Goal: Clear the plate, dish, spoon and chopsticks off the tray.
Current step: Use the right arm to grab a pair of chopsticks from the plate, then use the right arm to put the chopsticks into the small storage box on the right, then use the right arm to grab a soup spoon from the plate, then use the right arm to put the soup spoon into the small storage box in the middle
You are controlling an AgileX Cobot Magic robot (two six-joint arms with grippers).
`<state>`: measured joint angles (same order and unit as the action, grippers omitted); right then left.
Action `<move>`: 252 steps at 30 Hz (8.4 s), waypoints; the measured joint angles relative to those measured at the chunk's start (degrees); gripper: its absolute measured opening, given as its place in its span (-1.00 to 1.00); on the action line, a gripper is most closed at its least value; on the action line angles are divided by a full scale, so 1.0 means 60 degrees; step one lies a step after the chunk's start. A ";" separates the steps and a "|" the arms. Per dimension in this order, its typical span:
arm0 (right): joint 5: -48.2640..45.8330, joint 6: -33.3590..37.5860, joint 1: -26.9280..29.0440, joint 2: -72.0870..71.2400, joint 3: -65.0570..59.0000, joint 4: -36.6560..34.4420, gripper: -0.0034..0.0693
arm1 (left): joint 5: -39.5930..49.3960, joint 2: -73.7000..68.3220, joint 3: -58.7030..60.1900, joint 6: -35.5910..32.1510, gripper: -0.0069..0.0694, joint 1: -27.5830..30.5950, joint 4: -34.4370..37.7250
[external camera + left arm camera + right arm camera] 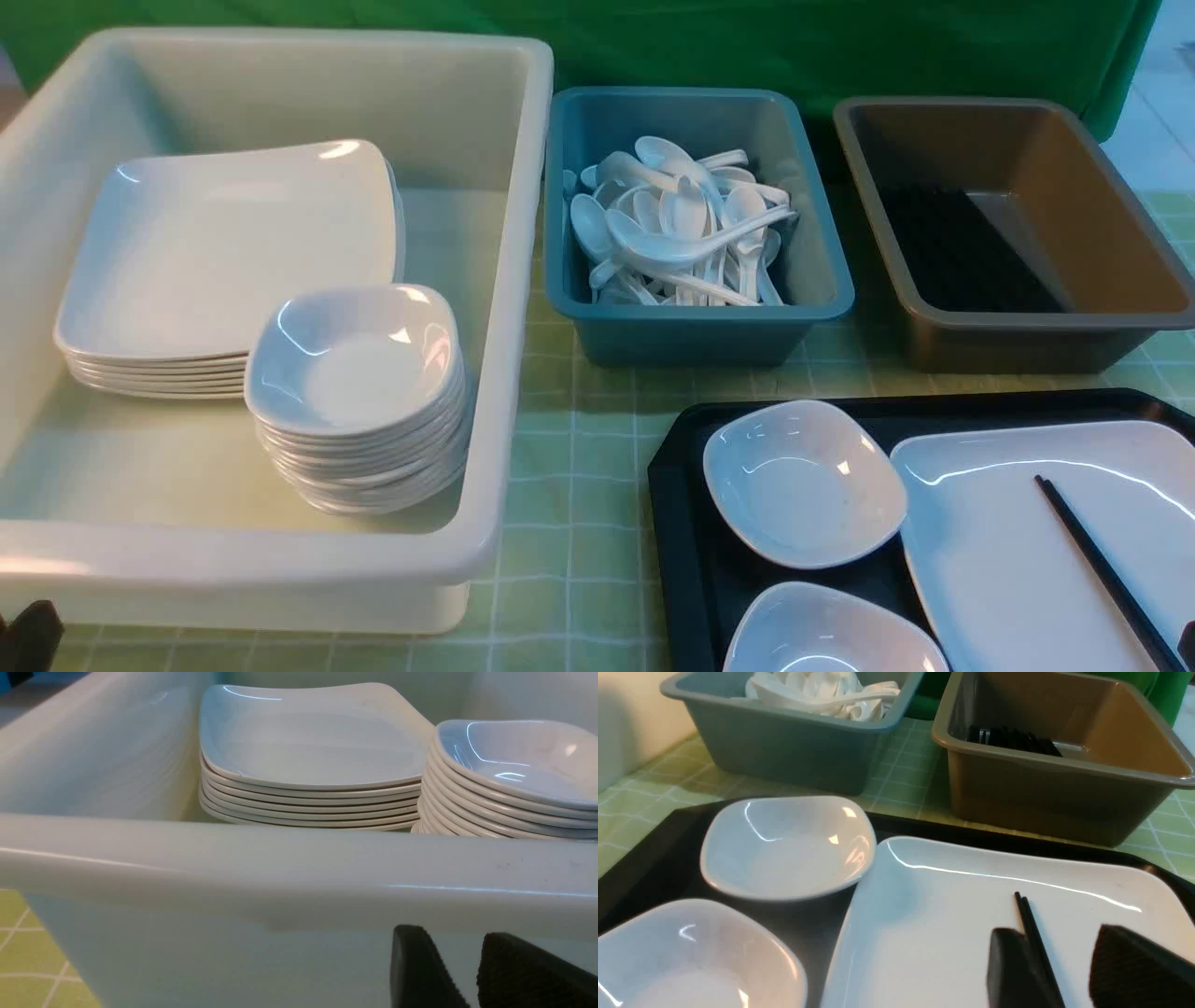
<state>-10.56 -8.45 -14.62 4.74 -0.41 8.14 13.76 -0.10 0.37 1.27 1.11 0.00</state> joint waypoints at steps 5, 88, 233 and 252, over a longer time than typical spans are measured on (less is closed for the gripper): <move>0.0000 0.0000 0.0000 0.0000 0.0000 0.0000 -0.24 | 0.0000 0.0000 0.0000 0.0000 -0.30 0.0000 0.0000; -0.7467 0.0867 0.0455 1.2459 0.7093 -0.0012 -0.87 | 0.0000 0.0000 0.0000 -0.0004 -0.23 0.0000 0.0000; -0.6517 0.4172 -0.0429 1.5924 1.5905 -0.4923 -0.47 | -0.0034 0.0019 0.0000 -0.0001 -0.23 0.0000 0.0000; -0.9030 0.4285 -0.0790 1.8039 1.8439 -0.4014 -0.57 | -0.0034 0.0019 0.0000 -0.0010 -0.23 0.0000 0.0000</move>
<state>-64.74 17.26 -19.37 112.98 110.23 -15.94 13.55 0.02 0.37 1.21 1.11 0.00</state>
